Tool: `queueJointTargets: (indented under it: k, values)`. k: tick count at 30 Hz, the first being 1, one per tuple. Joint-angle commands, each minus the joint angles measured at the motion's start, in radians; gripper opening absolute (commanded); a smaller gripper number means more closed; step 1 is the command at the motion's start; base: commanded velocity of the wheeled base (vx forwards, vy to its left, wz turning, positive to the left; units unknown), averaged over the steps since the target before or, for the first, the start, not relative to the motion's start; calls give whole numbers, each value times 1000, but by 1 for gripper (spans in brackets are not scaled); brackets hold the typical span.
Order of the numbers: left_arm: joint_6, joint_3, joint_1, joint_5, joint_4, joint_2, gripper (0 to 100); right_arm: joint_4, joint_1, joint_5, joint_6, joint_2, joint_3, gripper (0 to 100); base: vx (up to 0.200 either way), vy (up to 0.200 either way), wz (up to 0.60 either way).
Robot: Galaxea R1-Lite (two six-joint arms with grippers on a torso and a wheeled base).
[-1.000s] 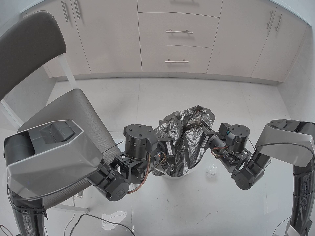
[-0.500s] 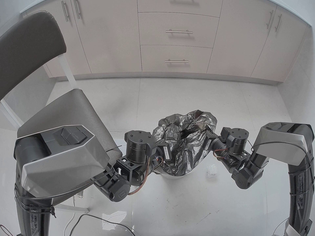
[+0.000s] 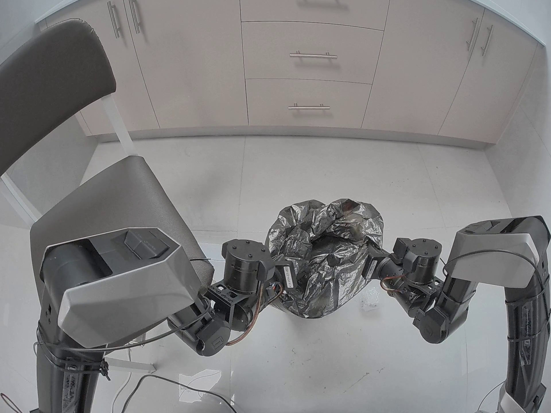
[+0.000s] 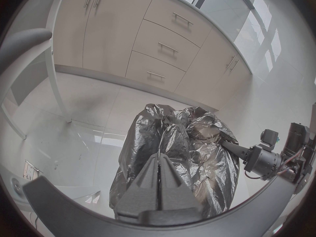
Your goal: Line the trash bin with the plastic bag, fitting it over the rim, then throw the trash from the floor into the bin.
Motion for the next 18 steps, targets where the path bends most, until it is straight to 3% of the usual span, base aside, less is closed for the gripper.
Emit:
queueJointTargets:
  k: [1,18]
  values:
    - [-1,-12,2,1,-2,34,0,-11,4,-13,0,7,35,0,0,0,0]
    - [0,-19,36,4,-14,40,0,-19,-4,-41,1,102,28,0,0,0,0]
